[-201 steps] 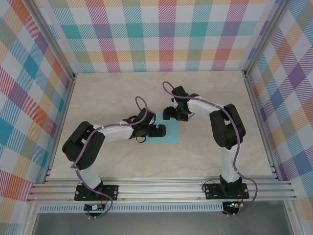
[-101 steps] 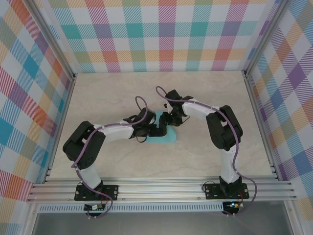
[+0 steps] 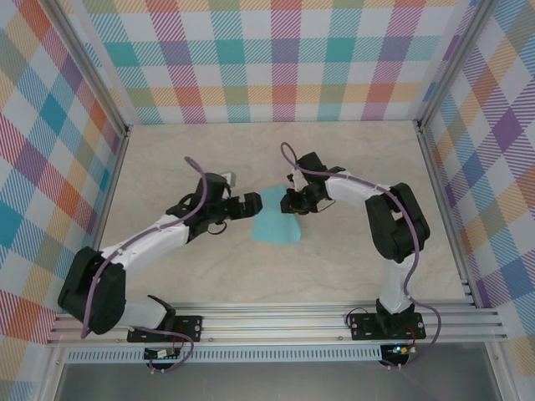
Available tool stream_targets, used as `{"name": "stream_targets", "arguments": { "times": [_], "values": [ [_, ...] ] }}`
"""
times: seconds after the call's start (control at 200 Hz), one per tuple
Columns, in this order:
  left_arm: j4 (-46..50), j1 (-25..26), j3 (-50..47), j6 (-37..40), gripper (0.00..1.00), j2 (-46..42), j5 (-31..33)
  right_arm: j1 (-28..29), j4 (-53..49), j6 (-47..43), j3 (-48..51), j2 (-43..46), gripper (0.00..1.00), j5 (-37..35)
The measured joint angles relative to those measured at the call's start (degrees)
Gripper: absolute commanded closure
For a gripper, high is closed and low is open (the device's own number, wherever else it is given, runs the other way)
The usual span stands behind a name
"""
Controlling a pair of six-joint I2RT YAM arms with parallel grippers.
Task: Fold a paper plane with a square sheet of paper (fold left side to right side)
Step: Pick up the square sheet of paper from the center of the table, then place a square sheet of paper at the center of the table.
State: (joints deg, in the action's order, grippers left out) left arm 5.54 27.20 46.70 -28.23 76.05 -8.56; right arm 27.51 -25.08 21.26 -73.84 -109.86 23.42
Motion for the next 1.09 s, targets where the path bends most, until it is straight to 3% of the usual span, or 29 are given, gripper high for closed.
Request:
{"name": "stream_targets", "arguments": {
  "times": [0.175,0.3,0.54,0.765,0.935,1.095],
  "values": [
    [-1.31,-9.01,-3.63,-0.98,0.00,-5.14,-8.04,-4.00,5.38,-1.60,3.54,8.09,0.81,10.78],
    [-4.31,-12.39,-4.81,-1.16,0.00,-8.17,-15.32,-6.69,6.99,-3.56,4.11,14.69,0.81,19.37],
    [-13.46,-13.14,-3.85,-2.47,0.00,-9.90,-29.42,-7.41,5.66,-7.15,-1.11,20.94,0.81,33.09],
    [-19.82,-12.24,-2.19,-5.07,0.03,-9.77,-36.70,-6.27,4.15,-7.21,-3.63,21.49,0.81,37.97],
    [-21.46,-10.32,-1.44,-6.23,0.23,-9.20,-38.86,-5.27,3.56,-7.19,-3.76,21.49,0.80,38.86],
    [-21.84,-9.22,-0.44,-6.38,0.65,-8.63,-39.65,-4.92,3.48,-7.19,-4.07,21.49,0.79,39.04]
  ]
}}
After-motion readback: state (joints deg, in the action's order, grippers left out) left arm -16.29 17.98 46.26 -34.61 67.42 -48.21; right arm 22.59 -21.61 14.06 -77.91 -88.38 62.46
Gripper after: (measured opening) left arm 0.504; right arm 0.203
